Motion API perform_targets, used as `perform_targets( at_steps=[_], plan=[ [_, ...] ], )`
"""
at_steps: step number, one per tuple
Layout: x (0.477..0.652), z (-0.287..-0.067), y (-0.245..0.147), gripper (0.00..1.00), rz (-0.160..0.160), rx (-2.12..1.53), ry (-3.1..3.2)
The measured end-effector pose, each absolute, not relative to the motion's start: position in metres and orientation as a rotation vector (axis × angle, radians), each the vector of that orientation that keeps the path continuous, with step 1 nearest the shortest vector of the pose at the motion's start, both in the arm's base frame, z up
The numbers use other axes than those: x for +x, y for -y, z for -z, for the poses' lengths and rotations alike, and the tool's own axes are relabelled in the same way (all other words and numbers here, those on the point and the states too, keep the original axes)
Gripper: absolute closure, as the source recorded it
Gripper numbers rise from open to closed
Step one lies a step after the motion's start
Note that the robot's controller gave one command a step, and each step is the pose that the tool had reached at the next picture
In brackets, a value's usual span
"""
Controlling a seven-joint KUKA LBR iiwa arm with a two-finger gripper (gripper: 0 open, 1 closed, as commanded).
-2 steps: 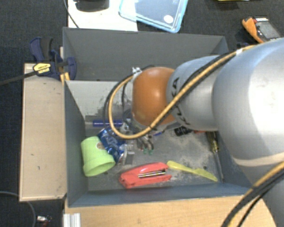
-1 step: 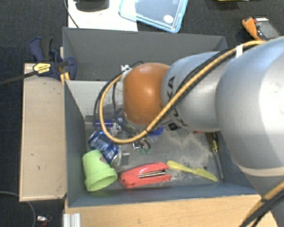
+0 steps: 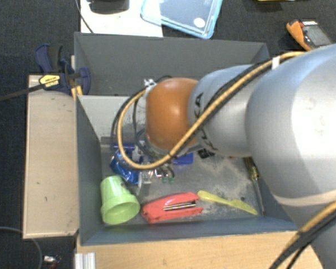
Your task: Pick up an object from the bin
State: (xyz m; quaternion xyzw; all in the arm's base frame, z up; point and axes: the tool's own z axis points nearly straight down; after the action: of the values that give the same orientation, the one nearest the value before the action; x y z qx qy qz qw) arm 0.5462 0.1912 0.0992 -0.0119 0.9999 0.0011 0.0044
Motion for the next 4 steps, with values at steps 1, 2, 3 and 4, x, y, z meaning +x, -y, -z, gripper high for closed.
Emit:
perform_targets(
  at_steps=[1, 2, 3, 4],
  plan=[
    [0.583, -0.07, -0.156, 0.0, -0.003, -0.112, -3.124],
    [0.568, -0.071, -0.162, 1.0, -0.006, 0.24, -3.126],
    [0.568, -0.071, -0.162, 1.0, -0.006, 0.241, -3.126],
    [0.566, -0.089, -0.161, 1.0, -0.004, 0.242, -3.132]
  ],
)
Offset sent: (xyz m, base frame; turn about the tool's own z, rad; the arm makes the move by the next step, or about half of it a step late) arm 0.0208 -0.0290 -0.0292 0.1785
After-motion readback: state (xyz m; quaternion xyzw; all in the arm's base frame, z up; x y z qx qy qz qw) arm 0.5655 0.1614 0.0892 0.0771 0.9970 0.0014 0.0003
